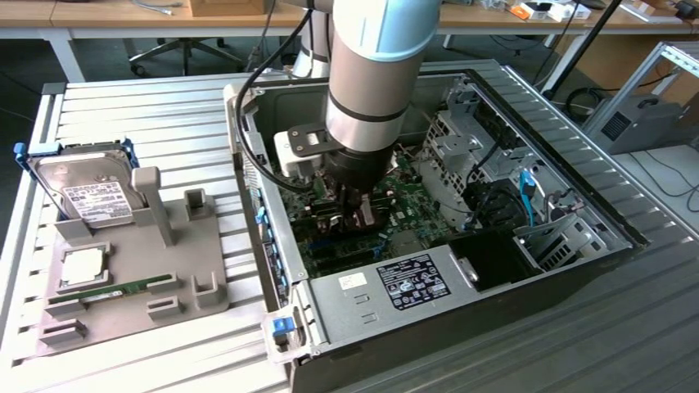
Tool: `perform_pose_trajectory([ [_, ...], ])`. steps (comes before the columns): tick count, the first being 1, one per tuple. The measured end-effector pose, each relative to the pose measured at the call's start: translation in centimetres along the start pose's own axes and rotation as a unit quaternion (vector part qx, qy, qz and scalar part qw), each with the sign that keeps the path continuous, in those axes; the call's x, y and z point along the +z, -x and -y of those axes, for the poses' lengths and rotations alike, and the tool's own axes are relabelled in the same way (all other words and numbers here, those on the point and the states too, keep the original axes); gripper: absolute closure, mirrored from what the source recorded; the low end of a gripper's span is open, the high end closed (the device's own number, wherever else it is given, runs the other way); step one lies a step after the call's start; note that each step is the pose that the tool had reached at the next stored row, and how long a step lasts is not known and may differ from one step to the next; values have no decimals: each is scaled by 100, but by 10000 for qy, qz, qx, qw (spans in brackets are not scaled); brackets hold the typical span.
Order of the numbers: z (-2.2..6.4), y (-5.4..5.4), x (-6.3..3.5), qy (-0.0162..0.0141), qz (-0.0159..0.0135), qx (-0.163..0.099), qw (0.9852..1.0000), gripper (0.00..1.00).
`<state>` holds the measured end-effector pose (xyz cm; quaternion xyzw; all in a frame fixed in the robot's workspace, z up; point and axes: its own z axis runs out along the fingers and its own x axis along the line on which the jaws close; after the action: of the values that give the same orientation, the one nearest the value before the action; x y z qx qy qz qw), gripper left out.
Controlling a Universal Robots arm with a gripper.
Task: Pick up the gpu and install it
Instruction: 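Insert the gpu into the slot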
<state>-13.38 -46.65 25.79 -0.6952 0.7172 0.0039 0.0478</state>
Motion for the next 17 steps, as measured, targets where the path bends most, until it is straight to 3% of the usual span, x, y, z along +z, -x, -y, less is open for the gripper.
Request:
perform_pose_trajectory([
  [17,-21,-2,10,-1,1,0,10000,73],
])
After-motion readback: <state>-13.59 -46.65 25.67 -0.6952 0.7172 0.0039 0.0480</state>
